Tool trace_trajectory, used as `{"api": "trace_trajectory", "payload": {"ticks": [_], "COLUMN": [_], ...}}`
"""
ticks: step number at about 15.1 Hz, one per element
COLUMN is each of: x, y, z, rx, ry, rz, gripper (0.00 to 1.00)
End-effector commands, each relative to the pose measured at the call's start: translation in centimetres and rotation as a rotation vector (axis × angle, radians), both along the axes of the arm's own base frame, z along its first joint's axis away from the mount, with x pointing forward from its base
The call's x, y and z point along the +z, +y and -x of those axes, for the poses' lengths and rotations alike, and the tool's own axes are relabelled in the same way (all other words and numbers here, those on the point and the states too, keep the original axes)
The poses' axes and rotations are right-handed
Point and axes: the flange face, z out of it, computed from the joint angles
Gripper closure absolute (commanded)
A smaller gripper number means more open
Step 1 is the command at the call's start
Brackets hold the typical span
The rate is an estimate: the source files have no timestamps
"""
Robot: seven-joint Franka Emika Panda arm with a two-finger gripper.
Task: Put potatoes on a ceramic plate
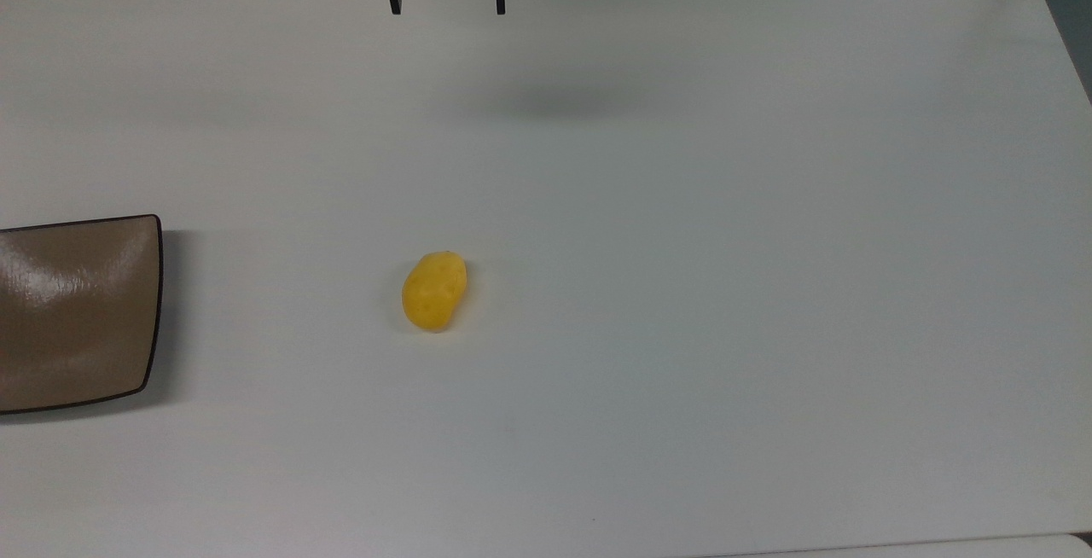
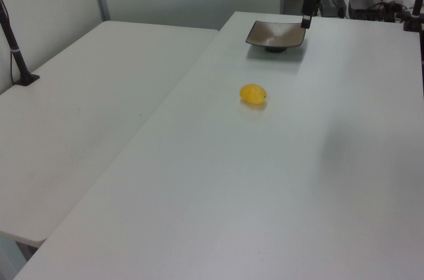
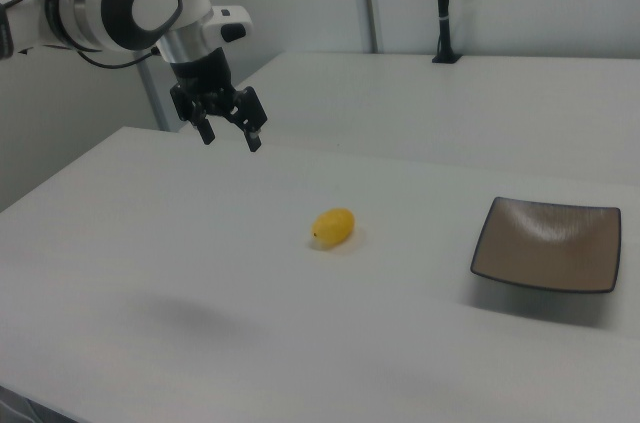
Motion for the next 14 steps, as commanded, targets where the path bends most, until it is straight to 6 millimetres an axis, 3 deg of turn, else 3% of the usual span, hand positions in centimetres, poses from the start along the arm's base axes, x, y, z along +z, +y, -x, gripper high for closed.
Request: {"api": "trace_trajectory", "payload": {"ticks": [1,14], "x": [0.42,-0.21], "y": [0.0,0.66], "z": [0.27,0.08], "rx": [0.014,0.025], "ry": [0.007,0.015], "rz": [0.005,0.001], "gripper": [0.0,0.0]}}
